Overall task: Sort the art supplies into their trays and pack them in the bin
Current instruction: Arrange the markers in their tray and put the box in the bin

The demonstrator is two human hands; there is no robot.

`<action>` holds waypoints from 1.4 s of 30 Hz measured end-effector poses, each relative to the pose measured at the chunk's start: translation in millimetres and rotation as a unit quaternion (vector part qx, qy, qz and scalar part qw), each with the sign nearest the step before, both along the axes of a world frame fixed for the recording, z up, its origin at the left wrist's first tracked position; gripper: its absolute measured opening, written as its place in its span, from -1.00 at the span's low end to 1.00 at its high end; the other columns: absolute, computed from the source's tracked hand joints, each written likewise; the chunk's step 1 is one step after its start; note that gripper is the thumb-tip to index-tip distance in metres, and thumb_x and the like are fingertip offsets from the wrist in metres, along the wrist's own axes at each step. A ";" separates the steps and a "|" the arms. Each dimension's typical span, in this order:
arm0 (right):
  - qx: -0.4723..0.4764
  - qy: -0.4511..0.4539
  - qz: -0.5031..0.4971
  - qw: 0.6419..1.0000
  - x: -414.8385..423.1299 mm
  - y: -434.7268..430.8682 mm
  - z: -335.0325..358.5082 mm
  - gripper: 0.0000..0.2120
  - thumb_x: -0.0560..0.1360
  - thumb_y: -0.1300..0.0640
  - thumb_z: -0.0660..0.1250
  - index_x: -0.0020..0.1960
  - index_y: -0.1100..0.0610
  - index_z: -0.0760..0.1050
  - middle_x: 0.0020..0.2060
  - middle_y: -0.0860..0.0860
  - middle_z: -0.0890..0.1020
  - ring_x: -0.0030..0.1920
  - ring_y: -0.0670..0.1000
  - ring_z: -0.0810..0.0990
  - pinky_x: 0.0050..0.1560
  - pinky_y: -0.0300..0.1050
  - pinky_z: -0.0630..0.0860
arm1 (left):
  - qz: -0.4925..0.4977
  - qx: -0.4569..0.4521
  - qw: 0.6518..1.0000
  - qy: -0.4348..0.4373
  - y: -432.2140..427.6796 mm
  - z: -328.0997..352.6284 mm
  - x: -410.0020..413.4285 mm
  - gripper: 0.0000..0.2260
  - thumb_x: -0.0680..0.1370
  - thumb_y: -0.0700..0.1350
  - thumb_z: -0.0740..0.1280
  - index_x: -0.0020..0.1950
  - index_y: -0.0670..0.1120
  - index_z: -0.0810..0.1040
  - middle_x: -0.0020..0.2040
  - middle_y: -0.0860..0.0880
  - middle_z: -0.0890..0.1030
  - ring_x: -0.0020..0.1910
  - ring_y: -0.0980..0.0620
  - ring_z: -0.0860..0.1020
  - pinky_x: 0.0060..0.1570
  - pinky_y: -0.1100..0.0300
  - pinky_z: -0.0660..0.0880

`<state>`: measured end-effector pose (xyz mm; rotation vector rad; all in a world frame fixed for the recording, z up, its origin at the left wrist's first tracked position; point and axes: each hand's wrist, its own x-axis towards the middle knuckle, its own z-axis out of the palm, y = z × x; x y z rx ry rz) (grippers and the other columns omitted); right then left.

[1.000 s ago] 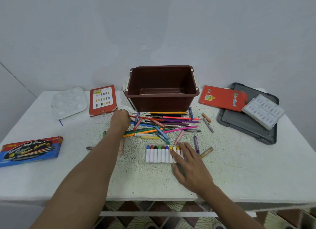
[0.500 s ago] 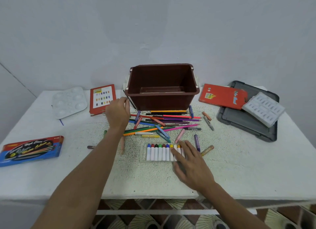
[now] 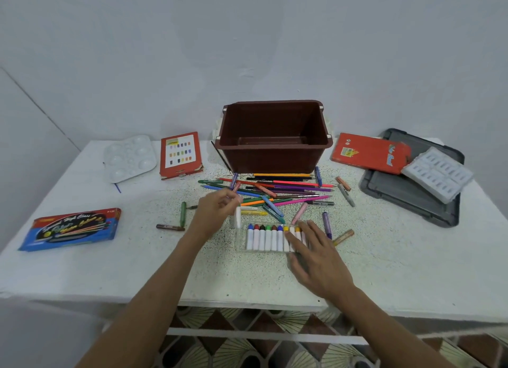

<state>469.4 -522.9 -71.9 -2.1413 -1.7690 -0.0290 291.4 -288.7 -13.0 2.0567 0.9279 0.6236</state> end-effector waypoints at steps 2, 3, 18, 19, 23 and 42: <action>0.001 -0.001 0.001 1.000 -0.5 -0.1 -0.3 -0.51 0.60 -0.11 0.16 0.49 0.02 0.34 0.47 0.17 0.36 0.52 0.20 0.23 0.40 0.23 0.35 | -0.018 0.024 0.999 0.033 -9.3 -5.5 -3.6 -0.90 0.54 -0.06 0.40 -0.05 -0.09 0.63 -0.26 0.01 0.63 -0.34 0.12 0.57 -0.28 0.32 0.54; 0.003 -0.001 0.001 1.000 -0.6 0.0 -0.2 -0.51 0.60 -0.10 0.16 0.49 0.02 0.35 0.47 0.17 0.37 0.52 0.20 0.24 0.40 0.23 0.35 | -0.019 0.031 0.998 0.043 -13.4 -7.7 -4.9 -0.90 0.53 -0.06 0.41 -0.07 -0.08 0.62 -0.27 0.01 0.62 -0.33 0.13 0.55 -0.29 0.34 0.52; 0.019 -0.015 0.004 1.000 -1.2 0.1 0.9 -0.54 0.58 -0.08 0.20 0.44 0.06 0.40 0.41 0.18 0.42 0.47 0.22 0.31 0.37 0.23 0.40 | -0.033 0.188 0.973 0.128 -50.8 -34.6 -19.8 -0.67 0.57 -0.03 0.38 0.32 -0.09 0.57 0.03 0.01 0.53 -0.01 0.10 0.47 -0.01 0.23 0.42; 0.019 -0.015 0.004 1.000 -0.9 -0.2 0.7 -0.53 0.59 -0.08 0.20 0.44 0.06 0.40 0.41 0.18 0.42 0.47 0.22 0.31 0.37 0.23 0.40 | -0.027 0.195 0.972 0.129 -52.7 -36.4 -21.5 -0.67 0.57 -0.04 0.39 0.31 -0.09 0.58 0.02 0.01 0.52 -0.02 0.10 0.45 -0.03 0.23 0.43; 0.022 -0.017 0.007 1.000 -0.6 -0.2 1.0 -0.53 0.58 -0.08 0.20 0.44 0.07 0.40 0.41 0.18 0.43 0.46 0.22 0.31 0.37 0.23 0.40 | -0.017 0.231 0.965 0.123 -56.1 -45.0 -26.4 -0.71 0.55 -0.05 0.41 0.25 -0.08 0.63 0.01 0.01 0.52 -0.07 0.09 0.45 -0.10 0.12 0.55; 0.010 -0.047 0.002 0.999 -1.2 -1.2 -1.7 -0.51 0.61 -0.10 0.13 0.50 0.04 0.30 0.46 0.18 0.36 0.50 0.22 0.28 0.42 0.22 0.30 | 0.005 0.314 0.944 0.100 -84.1 -56.6 -26.0 -0.62 0.61 0.07 0.19 0.31 -0.10 0.53 0.26 -0.05 0.51 0.24 0.02 0.47 0.34 0.03 0.37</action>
